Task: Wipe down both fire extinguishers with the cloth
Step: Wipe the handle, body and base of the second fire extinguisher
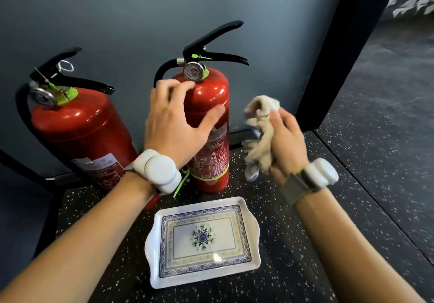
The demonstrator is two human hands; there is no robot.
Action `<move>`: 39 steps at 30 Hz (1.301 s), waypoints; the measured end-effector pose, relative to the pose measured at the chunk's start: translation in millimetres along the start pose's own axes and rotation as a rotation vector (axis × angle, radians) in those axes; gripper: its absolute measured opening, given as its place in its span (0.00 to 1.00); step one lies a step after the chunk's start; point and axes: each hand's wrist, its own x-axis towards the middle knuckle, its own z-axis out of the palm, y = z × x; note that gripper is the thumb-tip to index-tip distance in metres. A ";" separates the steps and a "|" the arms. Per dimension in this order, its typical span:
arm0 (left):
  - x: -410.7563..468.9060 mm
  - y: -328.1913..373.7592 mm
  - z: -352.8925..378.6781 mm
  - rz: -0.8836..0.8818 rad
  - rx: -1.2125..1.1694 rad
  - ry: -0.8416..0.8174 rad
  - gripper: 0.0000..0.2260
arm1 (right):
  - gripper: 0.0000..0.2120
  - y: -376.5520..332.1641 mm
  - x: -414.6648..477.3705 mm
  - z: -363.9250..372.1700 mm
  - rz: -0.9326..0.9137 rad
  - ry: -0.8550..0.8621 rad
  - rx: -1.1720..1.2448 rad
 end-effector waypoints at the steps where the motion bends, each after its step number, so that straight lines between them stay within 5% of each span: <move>1: 4.7 -8.1 4.2 0.024 0.043 -0.046 0.33 | 0.12 -2.4 10.5 2.7 -0.036 0.039 -0.015; 8: 21.4 -40.6 26.5 0.032 -0.121 -0.202 0.58 | 0.07 -13.6 36.5 83.0 -0.205 -0.087 -0.156; 11: 23.1 -43.8 31.9 0.041 -0.079 -0.189 0.59 | 0.10 14.0 39.7 74.0 -0.250 -0.038 -0.344; 15: 21.9 -44.8 37.0 0.054 -0.069 -0.149 0.57 | 0.15 93.6 62.6 43.0 0.043 -0.115 -0.526; 21: 23.3 -48.7 35.9 0.085 -0.055 -0.153 0.56 | 0.15 128.0 63.8 39.2 0.270 -0.008 -0.395; 31: 22.0 -50.4 37.0 0.085 -0.107 -0.146 0.54 | 0.11 -2.7 66.6 84.6 -0.367 -0.170 -0.010; 34: 23.3 -51.1 39.0 0.083 -0.092 -0.146 0.54 | 0.11 40.4 72.1 72.0 -0.298 -0.103 -0.149; 39: 23.0 -50.6 40.2 0.070 -0.099 -0.140 0.53 | 0.14 164.4 69.2 34.8 0.085 -0.001 -0.408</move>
